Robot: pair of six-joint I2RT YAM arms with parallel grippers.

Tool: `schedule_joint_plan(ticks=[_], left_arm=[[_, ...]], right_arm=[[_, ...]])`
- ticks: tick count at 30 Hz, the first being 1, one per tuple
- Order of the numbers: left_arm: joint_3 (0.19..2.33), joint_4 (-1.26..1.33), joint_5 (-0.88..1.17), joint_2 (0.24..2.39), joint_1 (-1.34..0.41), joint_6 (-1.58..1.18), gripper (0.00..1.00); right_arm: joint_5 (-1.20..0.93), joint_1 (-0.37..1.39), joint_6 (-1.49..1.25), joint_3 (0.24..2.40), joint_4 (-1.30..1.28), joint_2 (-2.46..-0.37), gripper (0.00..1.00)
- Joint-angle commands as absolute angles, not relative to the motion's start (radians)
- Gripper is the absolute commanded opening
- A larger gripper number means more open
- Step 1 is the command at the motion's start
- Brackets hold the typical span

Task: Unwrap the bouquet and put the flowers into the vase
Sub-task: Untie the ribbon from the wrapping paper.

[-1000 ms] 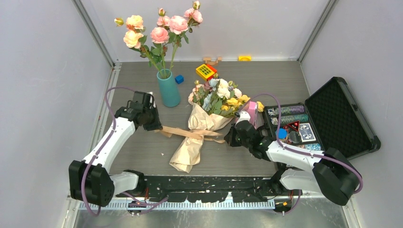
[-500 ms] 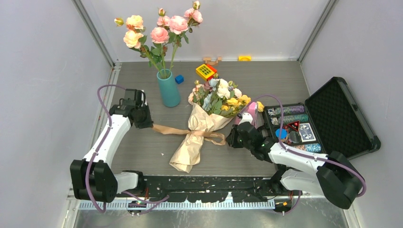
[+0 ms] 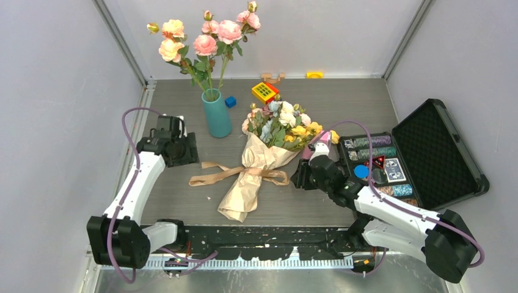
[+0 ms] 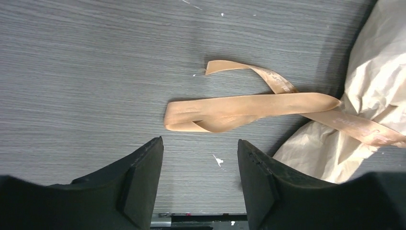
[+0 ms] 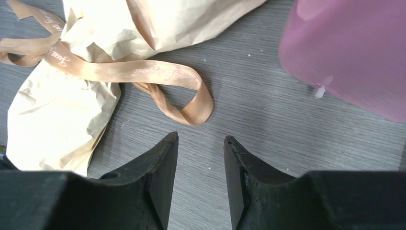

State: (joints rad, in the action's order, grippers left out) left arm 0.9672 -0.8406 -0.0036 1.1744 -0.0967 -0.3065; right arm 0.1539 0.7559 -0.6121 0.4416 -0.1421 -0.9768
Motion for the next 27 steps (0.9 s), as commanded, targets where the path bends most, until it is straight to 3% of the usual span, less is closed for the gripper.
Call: schedule_joint_plan(ticks=[1, 11, 27], left_arm=[[1.0, -0.85, 0.062, 1.11, -0.095, -0.284, 0.63], [1.01, -0.793, 0.177, 1.074, -0.169, -0.276, 0.73], [1.032, -0.649, 0.263, 1.203, -0.262, -0.248, 0.77]], right_arm=[[0.119, 0.755, -0.553, 0.53, -0.178, -0.957, 0.47], [-0.059, 0.76, -0.453, 0.672, -0.192, -1.079, 0.55], [-0.017, 0.922, -0.39, 0.891, -0.165, -1.396, 0.55]])
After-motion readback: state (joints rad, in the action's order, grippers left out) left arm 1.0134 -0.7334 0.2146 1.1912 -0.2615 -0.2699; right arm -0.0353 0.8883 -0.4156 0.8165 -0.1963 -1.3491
